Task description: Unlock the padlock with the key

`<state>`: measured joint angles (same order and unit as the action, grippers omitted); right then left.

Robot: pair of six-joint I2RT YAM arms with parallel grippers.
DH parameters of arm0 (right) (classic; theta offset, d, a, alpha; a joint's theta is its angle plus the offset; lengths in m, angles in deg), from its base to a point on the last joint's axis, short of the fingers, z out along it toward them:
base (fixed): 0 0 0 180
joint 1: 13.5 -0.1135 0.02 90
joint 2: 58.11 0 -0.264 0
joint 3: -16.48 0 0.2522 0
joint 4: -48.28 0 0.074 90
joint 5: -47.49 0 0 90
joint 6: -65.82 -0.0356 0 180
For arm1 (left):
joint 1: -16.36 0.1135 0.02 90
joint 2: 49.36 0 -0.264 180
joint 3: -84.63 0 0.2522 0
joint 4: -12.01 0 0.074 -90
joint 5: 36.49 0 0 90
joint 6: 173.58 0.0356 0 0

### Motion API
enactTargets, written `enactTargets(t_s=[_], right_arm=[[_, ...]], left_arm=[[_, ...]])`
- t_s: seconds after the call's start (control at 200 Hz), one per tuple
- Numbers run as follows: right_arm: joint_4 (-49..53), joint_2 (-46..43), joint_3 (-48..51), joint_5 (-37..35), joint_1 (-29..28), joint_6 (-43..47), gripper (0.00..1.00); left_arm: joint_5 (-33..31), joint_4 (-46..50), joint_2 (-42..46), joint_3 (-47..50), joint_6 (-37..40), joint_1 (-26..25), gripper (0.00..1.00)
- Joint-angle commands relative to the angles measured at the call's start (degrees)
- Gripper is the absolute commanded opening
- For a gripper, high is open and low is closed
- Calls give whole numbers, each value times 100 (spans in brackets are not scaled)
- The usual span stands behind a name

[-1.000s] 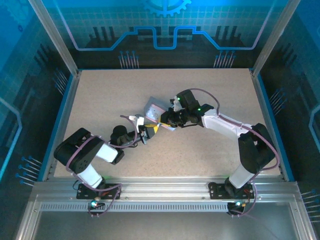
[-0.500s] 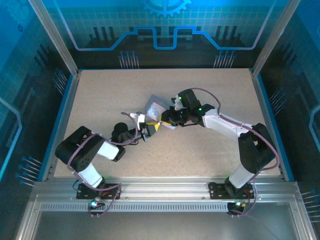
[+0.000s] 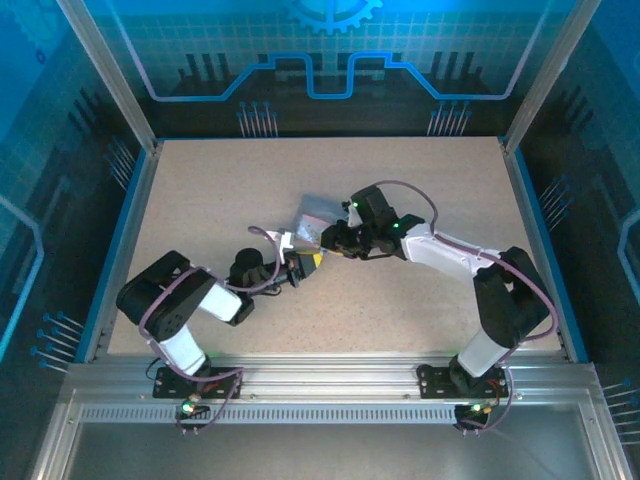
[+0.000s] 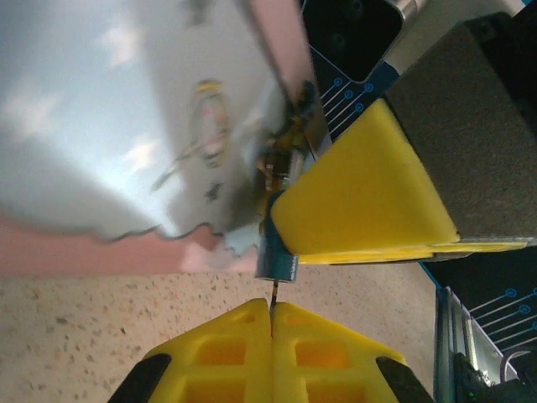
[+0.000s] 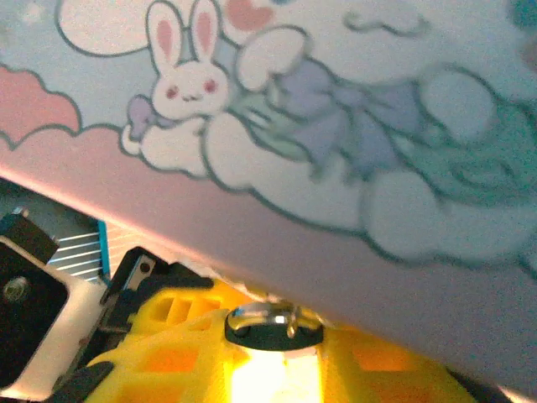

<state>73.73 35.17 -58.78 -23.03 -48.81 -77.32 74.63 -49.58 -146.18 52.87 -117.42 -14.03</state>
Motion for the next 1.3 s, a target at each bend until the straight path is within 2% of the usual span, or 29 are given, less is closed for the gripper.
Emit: enactTargets(t_s=[0.0, 0.125, 0.255, 0.485, 0.695, 0.915, 0.985, 1.16, 1.291], right_arm=[[-504, -56, 136, -11, -296, 46, 35], [-670, -85, 262, -37, -404, -1, 46], [-794, -232, 411, -165, -426, -41, 50], [-1059, -415, 744, -209, -407, -87, 50], [-1926, -321, 1250, -19, -389, -447, 43], [-2678, -187, 1582, 78, -372, -813, 45], [-2918, -196, 1666, 70, -354, -868, 41], [-2992, -235, 1718, 80, -354, -897, 24], [-2895, -273, 1729, 23, -349, -882, 19]], left_arm=[[49, -485, -23, 161, -37, -276, 0], [-25, -483, 5, 265, -41, -314, 0], [-64, -485, 5, 354, -47, -316, 0], [-126, -492, 5, 544, -127, -318, 0], [-35, -481, 194, 588, -304, -325, 0], [155, -481, 381, 547, -753, -326, 0], [181, -482, 476, 541, -884, -326, 0], [182, -481, 550, 510, -1299, -311, 0], [64, -482, 489, 553, -1373, -314, 0]])
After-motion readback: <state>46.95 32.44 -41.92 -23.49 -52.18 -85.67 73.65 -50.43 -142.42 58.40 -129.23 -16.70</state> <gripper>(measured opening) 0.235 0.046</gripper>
